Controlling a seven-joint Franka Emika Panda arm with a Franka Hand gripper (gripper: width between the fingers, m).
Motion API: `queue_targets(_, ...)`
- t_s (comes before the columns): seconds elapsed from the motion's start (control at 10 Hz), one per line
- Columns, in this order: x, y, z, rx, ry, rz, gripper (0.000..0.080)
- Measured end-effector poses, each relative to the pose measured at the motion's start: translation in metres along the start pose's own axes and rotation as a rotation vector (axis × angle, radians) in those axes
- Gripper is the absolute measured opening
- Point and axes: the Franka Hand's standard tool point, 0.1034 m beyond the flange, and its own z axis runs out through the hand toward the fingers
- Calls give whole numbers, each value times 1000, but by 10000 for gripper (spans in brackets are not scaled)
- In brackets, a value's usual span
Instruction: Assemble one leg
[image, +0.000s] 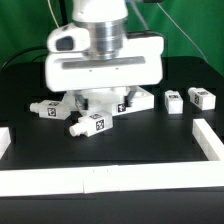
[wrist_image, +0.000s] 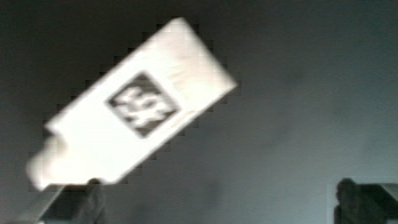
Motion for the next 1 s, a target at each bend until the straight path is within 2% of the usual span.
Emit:
queue_targets(0.1,5,12,3,5,-32,70,648)
queue_targets(0.2,6,16,6,3,-32,84,648)
queue_targets(0.5,-13,23,24,-11,-1,90,648)
queue_targets(0.8,-20,25,35,-21,-2,84,648)
queue_targets(1.0,-15,19,40,-24,-1,72,648)
